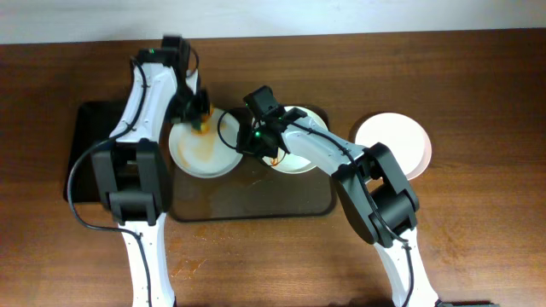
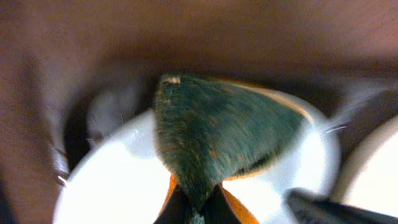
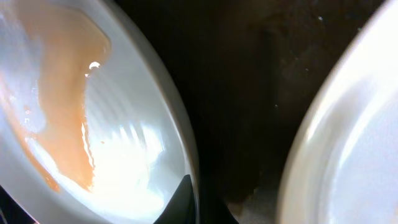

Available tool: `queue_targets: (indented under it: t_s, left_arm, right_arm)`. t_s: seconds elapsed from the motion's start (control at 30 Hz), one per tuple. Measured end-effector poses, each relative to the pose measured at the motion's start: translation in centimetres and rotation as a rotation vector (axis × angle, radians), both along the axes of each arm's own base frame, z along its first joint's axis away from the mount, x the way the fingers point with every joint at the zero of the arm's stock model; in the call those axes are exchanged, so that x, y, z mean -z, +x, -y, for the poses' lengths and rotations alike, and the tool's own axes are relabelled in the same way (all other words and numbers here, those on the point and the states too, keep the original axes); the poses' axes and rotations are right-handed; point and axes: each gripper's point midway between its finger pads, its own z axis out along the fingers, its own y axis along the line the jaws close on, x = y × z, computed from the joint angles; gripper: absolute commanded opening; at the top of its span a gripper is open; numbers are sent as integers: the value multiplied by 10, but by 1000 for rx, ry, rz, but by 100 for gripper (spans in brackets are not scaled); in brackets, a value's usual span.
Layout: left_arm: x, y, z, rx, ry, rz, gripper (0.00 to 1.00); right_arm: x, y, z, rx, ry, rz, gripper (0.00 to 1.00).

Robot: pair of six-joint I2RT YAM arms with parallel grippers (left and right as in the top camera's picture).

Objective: Clean dirty plates on tray and stack at the side
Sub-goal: 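Lift the sponge away and carry the plate right with the right gripper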

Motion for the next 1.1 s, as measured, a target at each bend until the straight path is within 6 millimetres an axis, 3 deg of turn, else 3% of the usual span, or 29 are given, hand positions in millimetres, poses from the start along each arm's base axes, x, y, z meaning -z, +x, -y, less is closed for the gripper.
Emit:
queue_targets:
  t_s: [0.1, 0.2, 0.33, 0.43, 0.6, 0.77, 0.87, 1.1]
  left_arm:
    - [-58, 38, 1, 0, -21, 186, 1]
    - [-73, 48, -9, -20, -23, 239, 1]
    - [-73, 47, -27, -53, -19, 229, 1]
    - [-72, 46, -33, -64, -17, 224, 1]
    - [-69, 45, -32, -63, -17, 215, 1]
    - [-53, 36, -32, -63, -16, 165, 1]
    - [-48, 34, -32, -63, -15, 150, 1]
    - [-45, 32, -32, -63, -15, 140, 1]
  right_arm:
    - [-1, -4, 2, -29, 22, -24, 4]
    - [-2, -12, 5, -85, 5, -23, 4]
    - [-18, -20, 25, -143, -110, 16, 4]
    - [-80, -13, 43, -170, -227, 196, 4]
    - [-149, -11, 68, -134, -484, 452, 4]
    - [-171, -16, 77, -103, -779, 628, 4]
    - [-201, -23, 80, -45, -995, 791, 4]
    - [-250, -46, 75, 61, -1230, 1011, 4]
